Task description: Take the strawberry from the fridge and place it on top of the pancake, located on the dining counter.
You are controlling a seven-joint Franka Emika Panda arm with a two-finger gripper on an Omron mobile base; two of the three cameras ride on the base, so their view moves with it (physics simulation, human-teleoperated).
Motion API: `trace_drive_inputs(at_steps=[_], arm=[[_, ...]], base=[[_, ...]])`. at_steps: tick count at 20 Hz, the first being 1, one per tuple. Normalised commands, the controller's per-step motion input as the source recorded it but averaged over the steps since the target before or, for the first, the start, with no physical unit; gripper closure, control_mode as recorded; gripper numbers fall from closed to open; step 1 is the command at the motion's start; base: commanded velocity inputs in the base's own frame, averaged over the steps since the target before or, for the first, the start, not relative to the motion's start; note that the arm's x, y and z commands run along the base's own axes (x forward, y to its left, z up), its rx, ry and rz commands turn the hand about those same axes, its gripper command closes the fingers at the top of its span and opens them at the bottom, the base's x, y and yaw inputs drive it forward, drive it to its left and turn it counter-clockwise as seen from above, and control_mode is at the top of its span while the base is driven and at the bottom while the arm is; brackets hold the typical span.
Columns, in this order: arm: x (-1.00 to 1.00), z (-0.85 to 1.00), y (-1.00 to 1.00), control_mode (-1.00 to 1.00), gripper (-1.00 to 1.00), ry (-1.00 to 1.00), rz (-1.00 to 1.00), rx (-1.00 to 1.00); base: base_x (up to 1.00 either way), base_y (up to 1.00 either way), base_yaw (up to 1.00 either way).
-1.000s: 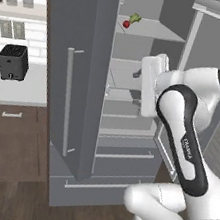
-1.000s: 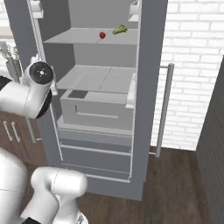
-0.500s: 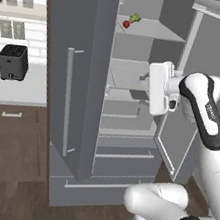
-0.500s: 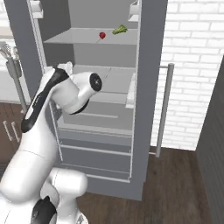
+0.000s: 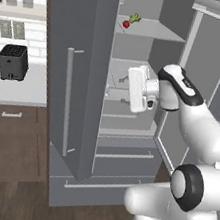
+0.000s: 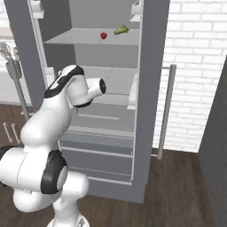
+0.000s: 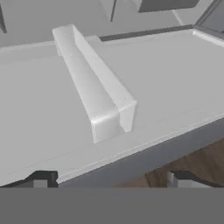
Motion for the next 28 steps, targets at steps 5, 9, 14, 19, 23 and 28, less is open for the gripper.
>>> trace_drive_inputs(at_steps=[5, 9, 14, 19, 23, 28], arm=[[0.64, -0.23, 0.34, -1.00, -1.00, -0.14, 0.09, 0.00], [0.21, -0.06, 0.11, -1.00, -1.00, -0.04, 0.00, -0.01], [0.00, 0.00, 0.51, -1.00, -1.00, 0.00, 0.00, -0.01], [-0.01, 0.00, 0.72, -1.00, -1.00, -0.02, 0.00, -0.03], [-0.21, -0.01, 0.81, -1.00, -1.00, 0.00, 0.00, 0.00], [-0.30, -0.04, 0.93, -1.00, -1.00, 0.00, 0.00, 0.00]], base=[[0.00, 0.00, 0.00], [0.00, 0.00, 0.00], [0.00, 0.00, 0.00], [0.00, 0.00, 0.00], [0.00, 0.00, 0.00], [0.00, 0.00, 0.00]])
